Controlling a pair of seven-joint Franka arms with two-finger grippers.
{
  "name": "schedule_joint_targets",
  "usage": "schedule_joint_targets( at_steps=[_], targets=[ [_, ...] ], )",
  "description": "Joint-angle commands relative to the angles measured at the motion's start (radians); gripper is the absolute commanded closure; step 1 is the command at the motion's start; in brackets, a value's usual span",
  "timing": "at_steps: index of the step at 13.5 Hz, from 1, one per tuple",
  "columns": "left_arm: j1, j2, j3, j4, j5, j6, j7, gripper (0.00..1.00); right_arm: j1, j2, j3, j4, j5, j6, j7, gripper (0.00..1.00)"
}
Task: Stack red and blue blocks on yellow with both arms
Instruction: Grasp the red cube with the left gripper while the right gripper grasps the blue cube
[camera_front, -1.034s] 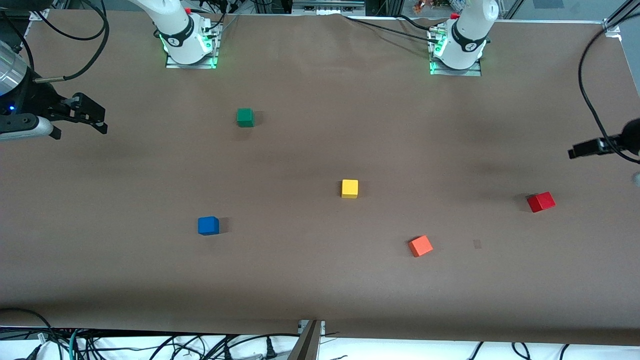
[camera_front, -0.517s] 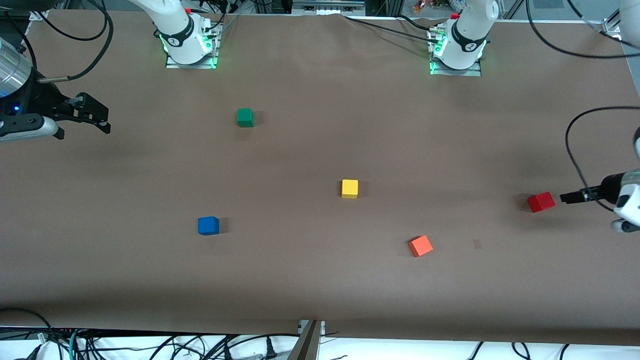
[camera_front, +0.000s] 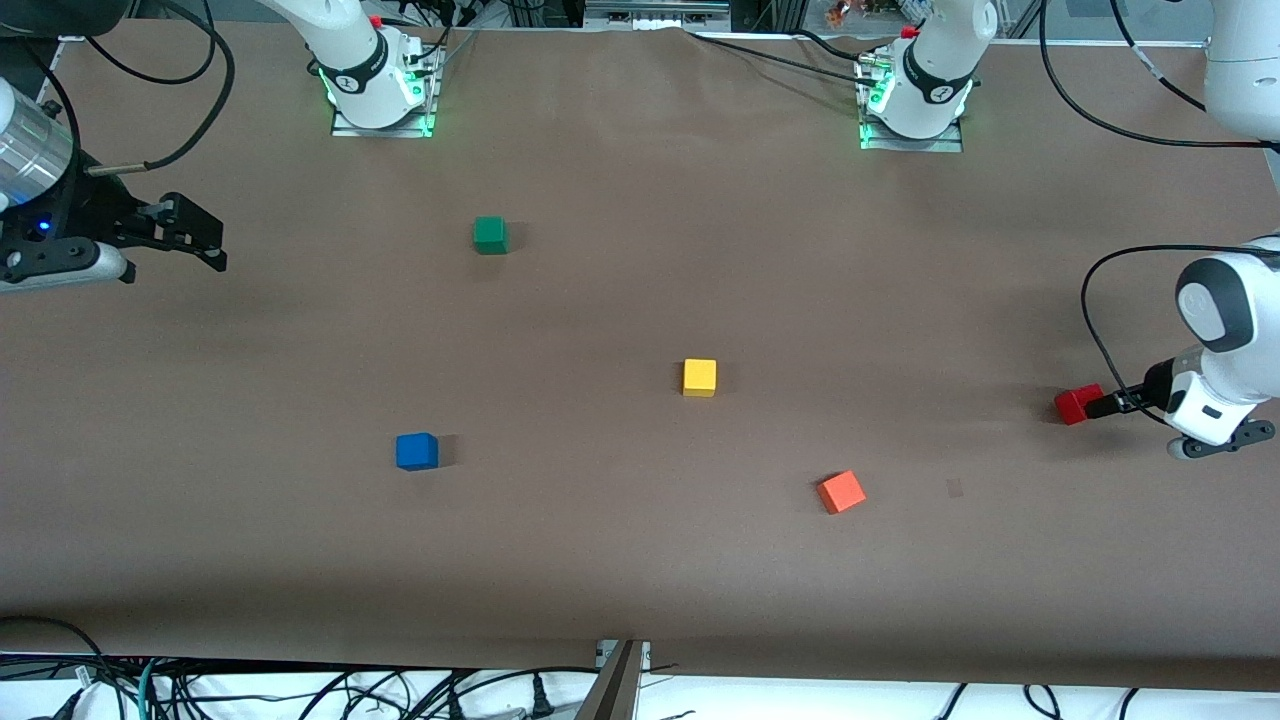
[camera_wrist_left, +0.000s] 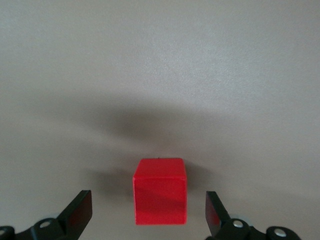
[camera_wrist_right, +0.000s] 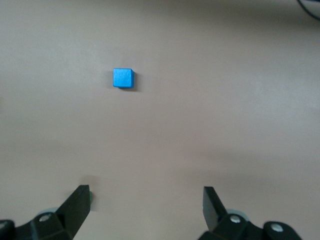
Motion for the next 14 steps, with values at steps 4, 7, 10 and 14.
schedule_joint_targets(
  at_steps=[4,7,10,14],
  targets=[
    [0.008,0.003,-0.011,-0.079,-0.01,0.101,0.017,0.0,0.041,0.148,0.002,0.003,0.042,0.048,-0.012,0.0],
    [0.007,0.005,-0.011,-0.081,-0.01,0.102,0.018,0.07,0.05,0.28,0.002,0.004,0.063,0.191,-0.013,0.0],
    [0.008,0.005,-0.011,-0.082,-0.01,0.097,0.018,0.61,0.05,0.458,0.002,0.001,0.117,0.379,-0.012,0.0],
    [0.005,-0.027,-0.031,-0.067,-0.01,0.056,0.015,0.98,0.067,0.59,0.008,0.003,0.195,0.576,-0.001,0.0]
  ],
)
